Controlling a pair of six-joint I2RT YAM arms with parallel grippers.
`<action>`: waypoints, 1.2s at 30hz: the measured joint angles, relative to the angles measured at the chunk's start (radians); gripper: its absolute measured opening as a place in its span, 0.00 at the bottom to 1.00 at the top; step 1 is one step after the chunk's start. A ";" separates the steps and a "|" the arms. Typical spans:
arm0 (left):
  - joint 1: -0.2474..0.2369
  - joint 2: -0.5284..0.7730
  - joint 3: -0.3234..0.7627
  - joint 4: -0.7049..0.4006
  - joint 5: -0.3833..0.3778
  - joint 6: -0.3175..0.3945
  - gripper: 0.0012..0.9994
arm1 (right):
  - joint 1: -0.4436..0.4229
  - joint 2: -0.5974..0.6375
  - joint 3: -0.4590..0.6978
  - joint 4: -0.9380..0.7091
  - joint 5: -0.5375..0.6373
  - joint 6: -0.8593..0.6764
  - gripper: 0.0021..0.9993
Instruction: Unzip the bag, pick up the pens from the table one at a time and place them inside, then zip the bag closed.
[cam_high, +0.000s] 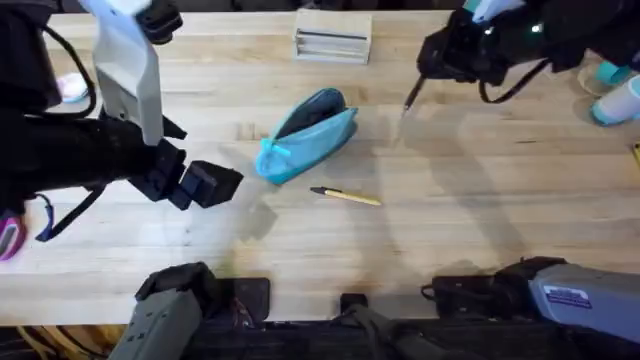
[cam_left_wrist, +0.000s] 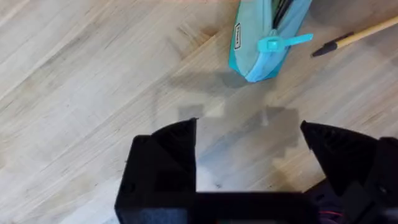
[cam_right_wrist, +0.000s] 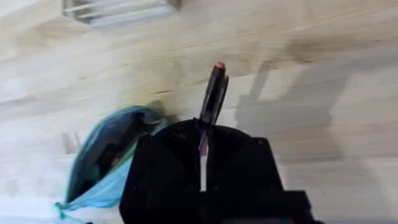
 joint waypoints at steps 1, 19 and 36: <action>0.000 0.000 0.000 0.000 0.000 0.000 0.99 | 0.019 0.000 0.000 0.013 -0.001 0.015 0.04; 0.000 0.000 0.000 0.000 0.000 0.000 0.99 | 0.278 0.112 0.000 0.322 -0.130 -0.275 0.03; 0.000 0.000 0.000 0.000 0.000 0.000 0.99 | 0.278 0.122 0.001 0.334 -0.325 -1.579 0.03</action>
